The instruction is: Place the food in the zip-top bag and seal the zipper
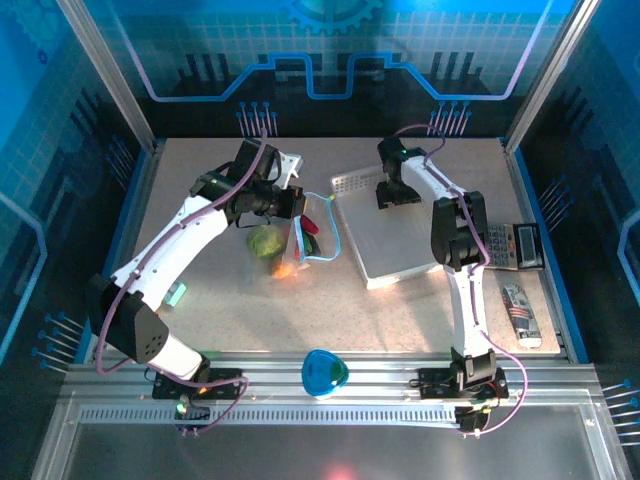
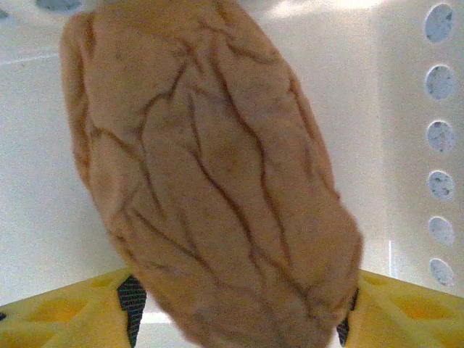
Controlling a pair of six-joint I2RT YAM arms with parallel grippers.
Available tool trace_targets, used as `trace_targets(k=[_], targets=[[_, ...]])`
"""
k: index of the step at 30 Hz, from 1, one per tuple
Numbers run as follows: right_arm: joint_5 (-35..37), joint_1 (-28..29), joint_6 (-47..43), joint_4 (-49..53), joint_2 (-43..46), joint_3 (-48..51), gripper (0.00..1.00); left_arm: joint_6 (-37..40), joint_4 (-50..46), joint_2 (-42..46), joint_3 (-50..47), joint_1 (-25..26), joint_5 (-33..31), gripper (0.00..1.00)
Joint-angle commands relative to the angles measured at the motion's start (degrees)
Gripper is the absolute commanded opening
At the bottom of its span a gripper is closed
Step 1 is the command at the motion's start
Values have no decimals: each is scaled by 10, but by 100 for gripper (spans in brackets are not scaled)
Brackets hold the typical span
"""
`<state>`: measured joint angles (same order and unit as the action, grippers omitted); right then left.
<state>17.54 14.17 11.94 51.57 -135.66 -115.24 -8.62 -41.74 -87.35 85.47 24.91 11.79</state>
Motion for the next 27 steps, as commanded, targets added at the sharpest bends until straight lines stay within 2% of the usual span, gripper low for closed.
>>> trace_targets(k=[1, 15, 18, 20, 27], targets=[[0, -6, 5, 4, -9, -29, 71, 11, -5, 9, 7, -4, -5, 1], [-27, -6, -8, 2, -36, -53, 69, 9, -4, 8, 9, -4, -4, 1], [-38, -6, -10, -2, -35, -48, 63, 8, -5, 7, 10, -4, -5, 1], [-39, -4, -12, -13, -25, -36, 54, 8, -4, 8, 10, -5, -5, 1], [-52, -4, -16, -44, 19, 10, 38, 7, -3, 8, 10, -5, -4, 1]])
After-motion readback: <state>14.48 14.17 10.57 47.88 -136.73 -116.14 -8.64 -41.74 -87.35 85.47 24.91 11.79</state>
